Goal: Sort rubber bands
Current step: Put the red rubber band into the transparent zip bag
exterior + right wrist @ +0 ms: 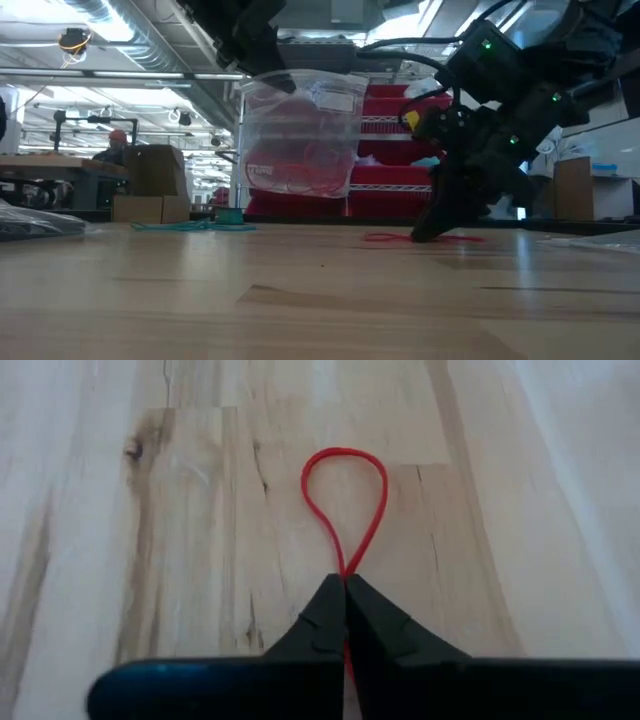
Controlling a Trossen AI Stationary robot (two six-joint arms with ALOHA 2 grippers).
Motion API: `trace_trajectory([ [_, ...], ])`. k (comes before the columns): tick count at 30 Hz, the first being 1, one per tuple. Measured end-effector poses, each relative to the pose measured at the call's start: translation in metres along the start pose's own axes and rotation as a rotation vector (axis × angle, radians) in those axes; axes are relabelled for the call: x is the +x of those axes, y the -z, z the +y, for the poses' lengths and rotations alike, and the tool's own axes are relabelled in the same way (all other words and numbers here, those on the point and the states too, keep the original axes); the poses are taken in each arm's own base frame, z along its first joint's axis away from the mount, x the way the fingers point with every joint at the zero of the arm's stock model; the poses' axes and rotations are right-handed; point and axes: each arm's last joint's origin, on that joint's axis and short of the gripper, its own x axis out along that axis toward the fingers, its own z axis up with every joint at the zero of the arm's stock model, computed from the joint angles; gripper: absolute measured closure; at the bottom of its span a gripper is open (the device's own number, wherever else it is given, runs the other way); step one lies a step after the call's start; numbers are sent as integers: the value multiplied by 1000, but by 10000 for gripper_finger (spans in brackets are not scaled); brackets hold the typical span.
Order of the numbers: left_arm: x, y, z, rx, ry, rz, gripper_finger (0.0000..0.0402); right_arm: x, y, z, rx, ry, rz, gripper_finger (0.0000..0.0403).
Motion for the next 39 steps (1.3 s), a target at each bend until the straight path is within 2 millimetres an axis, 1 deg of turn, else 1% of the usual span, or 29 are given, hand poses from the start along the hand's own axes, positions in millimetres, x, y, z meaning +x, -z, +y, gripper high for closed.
trace_trajectory([
  [6, 0, 0, 0, 7, 0, 2, 402, -14, -4, -2, 3, 6, -11, 402],
  [11, 0, 0, 0, 19, 0, 1, 402, -35, -11, -4, 31, 2, -32, 402],
  [13, 0, 0, 0, 20, 0, 0, 402, -47, -17, -5, 38, -4, -73, 403],
  [16, 0, 0, 0, 20, 0, 1, 402, -69, -32, -6, 40, -12, -149, 403],
  [20, 0, 0, 0, 15, 0, 1, 402, -104, -56, -8, 4, -36, -245, 403],
  [23, 1, 0, 2, -42, -5, 1, 402, -129, -75, -9, 5, -72, -337, 403],
  [25, 2, -1, 3, -69, -10, 2, 402, -141, -89, -9, 3, -87, -416, 403],
  [28, 2, -2, 3, -65, -10, -6, 402, -155, -106, -8, -31, -87, -506, 403],
  [31, 2, -3, 3, -57, -6, -18, 402, -160, -122, -8, -69, -65, -607, 403],
  [36, 2, -3, 3, -57, -7, -18, 402, -158, -145, -7, -111, 37, -766, 403],
  [39, 2, -3, 3, -57, -7, -19, 402, -156, -158, -7, -115, 84, -827, 403],
])
